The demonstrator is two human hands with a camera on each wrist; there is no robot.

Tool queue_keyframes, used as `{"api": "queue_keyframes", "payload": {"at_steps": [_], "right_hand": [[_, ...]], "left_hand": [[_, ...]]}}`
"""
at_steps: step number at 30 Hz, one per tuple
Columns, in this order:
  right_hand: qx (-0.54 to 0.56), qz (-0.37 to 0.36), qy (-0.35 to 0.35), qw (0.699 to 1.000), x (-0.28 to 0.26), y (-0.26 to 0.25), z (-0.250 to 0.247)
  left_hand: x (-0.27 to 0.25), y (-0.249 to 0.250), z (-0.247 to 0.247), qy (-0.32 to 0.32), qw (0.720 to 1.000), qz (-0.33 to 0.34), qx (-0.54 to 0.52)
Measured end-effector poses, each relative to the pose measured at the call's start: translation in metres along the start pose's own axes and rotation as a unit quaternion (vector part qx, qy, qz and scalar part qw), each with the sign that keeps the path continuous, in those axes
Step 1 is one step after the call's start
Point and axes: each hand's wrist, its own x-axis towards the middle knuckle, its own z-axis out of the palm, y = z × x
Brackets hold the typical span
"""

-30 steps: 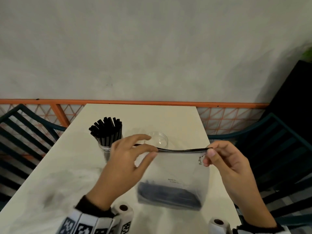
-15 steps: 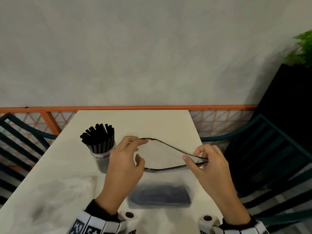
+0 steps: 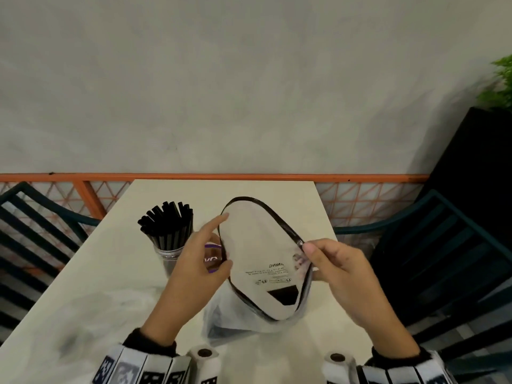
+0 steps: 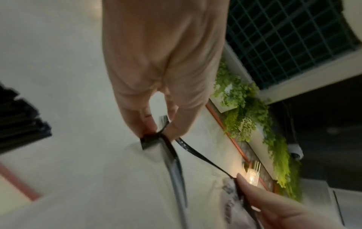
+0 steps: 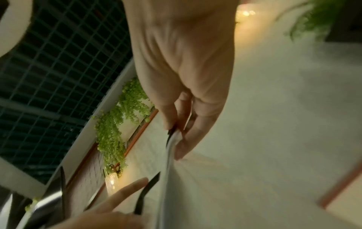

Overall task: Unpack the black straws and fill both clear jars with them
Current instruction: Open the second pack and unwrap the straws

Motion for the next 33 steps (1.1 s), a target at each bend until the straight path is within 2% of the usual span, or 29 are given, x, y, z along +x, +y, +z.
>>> {"api": "queue_keyframes", "payload": {"at_steps": [2,3,5,7,8,10,12,14,15,17,19,21,22,23,24,25,26,28,29,31,33], "right_hand": [[0.079,0.052,-0.029,0.995,0.000,0.004,0.006],[0.120,0.074,-0.027,0.990,0.001,0.005,0.007],[0.216,0.110,-0.013,0.970,0.003,0.007,0.002],[0.306,0.133,-0.011,0.943,0.006,0.008,-0.007],[0.335,0.145,-0.014,0.931,0.007,0.009,-0.010],[0.354,0.162,-0.020,0.921,0.009,0.013,-0.013],[0.302,0.157,-0.014,0.940,0.011,0.019,-0.011],[0.119,0.091,0.021,0.988,0.011,0.019,-0.006],[0.005,0.041,0.048,0.998,0.010,0.016,-0.006],[-0.138,-0.038,0.070,0.987,0.009,0.008,-0.005],[-0.154,-0.045,0.054,0.986,0.011,0.005,-0.005],[-0.036,0.032,0.025,0.999,0.014,0.004,-0.006],[0.092,0.100,-0.002,0.991,0.016,0.007,-0.008],[0.239,0.173,-0.033,0.955,0.019,0.008,-0.011],[0.362,0.234,-0.054,0.901,0.021,0.008,-0.014],[0.440,0.262,-0.061,0.857,0.022,0.010,-0.016],[0.478,0.269,-0.058,0.834,0.022,0.013,-0.019],[0.512,0.258,-0.054,0.817,0.021,0.016,-0.022],[0.518,0.252,-0.054,0.816,0.019,0.017,-0.021],[0.504,0.246,-0.062,0.826,0.016,0.018,-0.019],[0.423,0.225,-0.054,0.876,0.014,0.015,-0.016]], "left_hand": [[0.002,-0.004,0.006,0.037,0.997,-0.013,-0.063],[0.003,-0.011,0.006,0.072,0.996,-0.023,-0.054],[0.003,-0.029,0.004,0.125,0.990,-0.062,0.029],[0.000,-0.044,0.000,0.099,0.979,-0.107,0.144],[-0.002,-0.049,-0.001,0.073,0.976,-0.136,0.157],[-0.003,-0.054,-0.003,0.026,0.979,-0.192,0.058],[-0.003,-0.050,-0.005,0.003,0.963,-0.235,-0.129],[-0.002,-0.042,-0.007,-0.010,0.929,-0.250,-0.272],[-0.002,-0.039,-0.009,-0.012,0.913,-0.251,-0.321],[0.000,-0.034,-0.012,-0.021,0.891,-0.247,-0.380],[0.001,-0.031,-0.014,-0.032,0.873,-0.246,-0.419],[0.003,-0.031,-0.014,-0.037,0.842,-0.255,-0.473],[0.004,-0.034,-0.015,-0.036,0.815,-0.257,-0.519],[0.005,-0.036,-0.017,-0.031,0.780,-0.262,-0.568],[0.005,-0.038,-0.019,-0.024,0.748,-0.265,-0.608],[0.005,-0.039,-0.021,-0.019,0.725,-0.264,-0.636],[0.004,-0.040,-0.022,-0.015,0.715,-0.262,-0.648],[0.001,-0.037,-0.024,-0.009,0.713,-0.255,-0.653],[-0.001,-0.035,-0.024,-0.009,0.723,-0.248,-0.644],[-0.003,-0.032,-0.025,-0.024,0.769,-0.211,-0.603],[-0.004,-0.026,-0.025,-0.033,0.834,-0.190,-0.517]]}}
